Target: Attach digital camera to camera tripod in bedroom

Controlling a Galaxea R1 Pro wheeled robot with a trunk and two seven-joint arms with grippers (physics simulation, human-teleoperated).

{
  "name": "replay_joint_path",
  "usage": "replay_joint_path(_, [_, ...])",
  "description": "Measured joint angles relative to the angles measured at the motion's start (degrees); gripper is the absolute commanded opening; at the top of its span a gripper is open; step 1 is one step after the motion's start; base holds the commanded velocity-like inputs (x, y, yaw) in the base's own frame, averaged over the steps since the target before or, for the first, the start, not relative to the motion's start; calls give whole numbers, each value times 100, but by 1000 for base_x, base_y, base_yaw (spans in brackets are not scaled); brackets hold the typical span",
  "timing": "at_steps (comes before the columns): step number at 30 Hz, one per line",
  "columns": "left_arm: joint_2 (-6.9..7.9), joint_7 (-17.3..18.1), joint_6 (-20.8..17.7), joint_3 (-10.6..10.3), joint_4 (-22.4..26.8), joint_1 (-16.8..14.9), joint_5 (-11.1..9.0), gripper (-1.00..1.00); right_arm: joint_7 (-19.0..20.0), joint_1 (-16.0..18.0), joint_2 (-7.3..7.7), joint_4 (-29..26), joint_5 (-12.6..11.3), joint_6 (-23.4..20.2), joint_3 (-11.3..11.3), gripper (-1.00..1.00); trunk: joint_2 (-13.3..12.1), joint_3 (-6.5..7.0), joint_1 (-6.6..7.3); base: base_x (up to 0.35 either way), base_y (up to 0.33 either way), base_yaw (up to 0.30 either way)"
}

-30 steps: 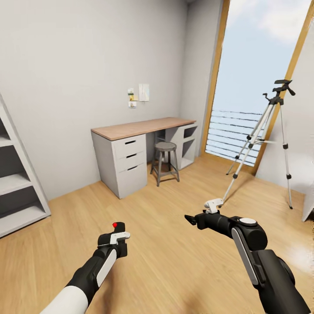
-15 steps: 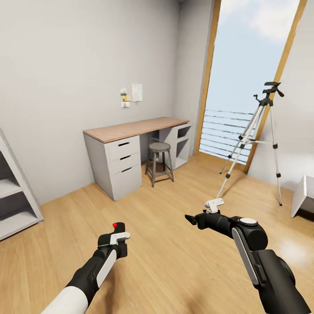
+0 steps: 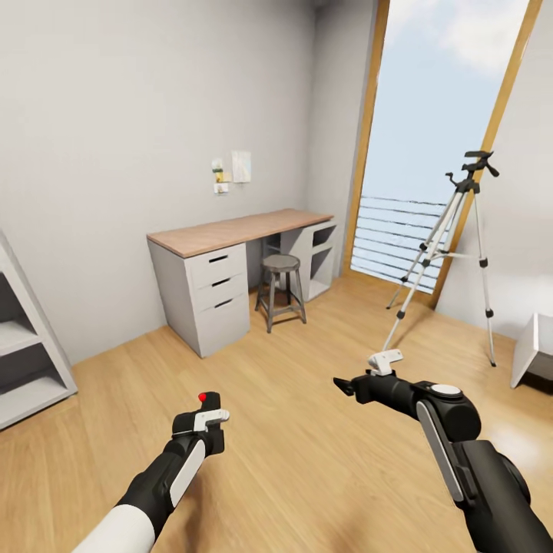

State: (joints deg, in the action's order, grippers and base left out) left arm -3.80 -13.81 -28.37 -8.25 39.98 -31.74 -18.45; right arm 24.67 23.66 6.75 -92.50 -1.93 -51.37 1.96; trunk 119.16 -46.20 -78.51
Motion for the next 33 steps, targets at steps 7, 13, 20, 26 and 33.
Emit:
replay_joint_path(7, [-1,114,-4,-4,0,3,-21,-100,264,2,34,0,-2,28,-27,100,-281,126,154,0,0,0])
replay_joint_path(13, [-1,189,-2,-4,-5,4,-8,-100,358,9,34,0,0,28,-121,100,-322,144,176,0,0,0])
replay_joint_path(20, [10,224,-1,-3,-24,38,8,-100,386,12,35,-1,1,33,-165,100,-323,144,176,0,-64,0])
replay_joint_path(26, [9,229,2,-5,-27,81,5,-100,388,12,41,-2,-1,32,-173,100,-323,144,176,0,-273,0])
replay_joint_path(33, [15,228,5,-5,-28,96,5,-100,388,12,57,-2,-1,32,-178,100,-322,144,176,3,-319,0])
